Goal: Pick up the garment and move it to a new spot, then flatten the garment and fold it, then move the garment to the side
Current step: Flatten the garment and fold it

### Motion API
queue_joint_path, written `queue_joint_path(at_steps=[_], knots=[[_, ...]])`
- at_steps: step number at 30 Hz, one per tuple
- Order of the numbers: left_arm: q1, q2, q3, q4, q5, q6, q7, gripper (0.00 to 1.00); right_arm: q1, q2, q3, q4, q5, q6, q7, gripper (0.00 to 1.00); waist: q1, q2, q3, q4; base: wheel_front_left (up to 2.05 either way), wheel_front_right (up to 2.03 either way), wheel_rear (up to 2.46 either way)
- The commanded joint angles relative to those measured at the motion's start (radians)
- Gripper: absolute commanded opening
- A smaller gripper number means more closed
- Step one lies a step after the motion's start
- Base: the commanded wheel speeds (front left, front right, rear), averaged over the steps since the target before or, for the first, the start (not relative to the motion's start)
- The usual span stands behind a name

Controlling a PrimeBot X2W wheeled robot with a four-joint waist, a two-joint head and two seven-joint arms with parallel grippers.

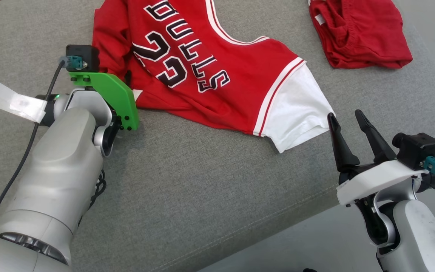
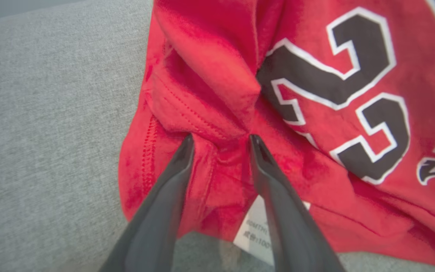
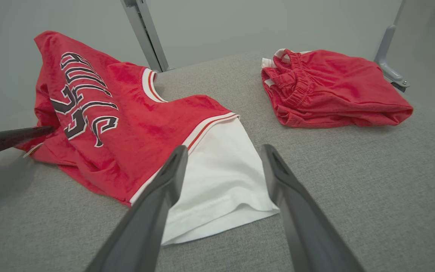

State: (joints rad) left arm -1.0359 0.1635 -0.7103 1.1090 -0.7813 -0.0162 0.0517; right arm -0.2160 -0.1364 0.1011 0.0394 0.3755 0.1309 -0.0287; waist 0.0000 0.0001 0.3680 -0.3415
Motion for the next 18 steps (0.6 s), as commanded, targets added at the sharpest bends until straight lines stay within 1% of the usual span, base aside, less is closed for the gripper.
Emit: queue_joint_path(at_steps=[1,2,4,13,18], knots=[[-0.010,0.008,0.001,-0.002,-0.007,0.005,0.002,0.36,-0.012,0.002,0.000,0.004,0.005,0.000,-0.009,1.00,0.0000,-0.0001,0.002,-0.003,0.00,0.00,0.00],[-0.010,0.009,0.001,-0.003,-0.008,0.006,0.003,0.27,-0.012,0.002,-0.001,0.005,0.006,0.000,-0.010,1.00,0.0000,-0.0001,0.002,-0.003,0.00,0.00,0.00],[-0.008,0.014,0.000,-0.006,-0.009,0.006,0.004,0.00,-0.011,0.001,-0.003,0.007,0.006,0.000,-0.012,1.00,0.0000,-0.0001,0.003,-0.002,0.00,0.00,0.00],[0.023,0.023,-0.018,-0.036,-0.004,-0.008,0.015,0.00,-0.001,-0.001,-0.018,0.011,0.003,0.000,-0.018,1.00,0.0000,-0.0001,-0.014,0.021,0.00,0.00,0.00],[0.031,0.036,-0.018,-0.087,-0.002,-0.004,-0.013,0.00,0.004,-0.001,-0.025,0.007,-0.002,0.000,-0.012,1.00,0.0000,-0.0001,-0.030,0.045,0.00,0.00,0.00]])
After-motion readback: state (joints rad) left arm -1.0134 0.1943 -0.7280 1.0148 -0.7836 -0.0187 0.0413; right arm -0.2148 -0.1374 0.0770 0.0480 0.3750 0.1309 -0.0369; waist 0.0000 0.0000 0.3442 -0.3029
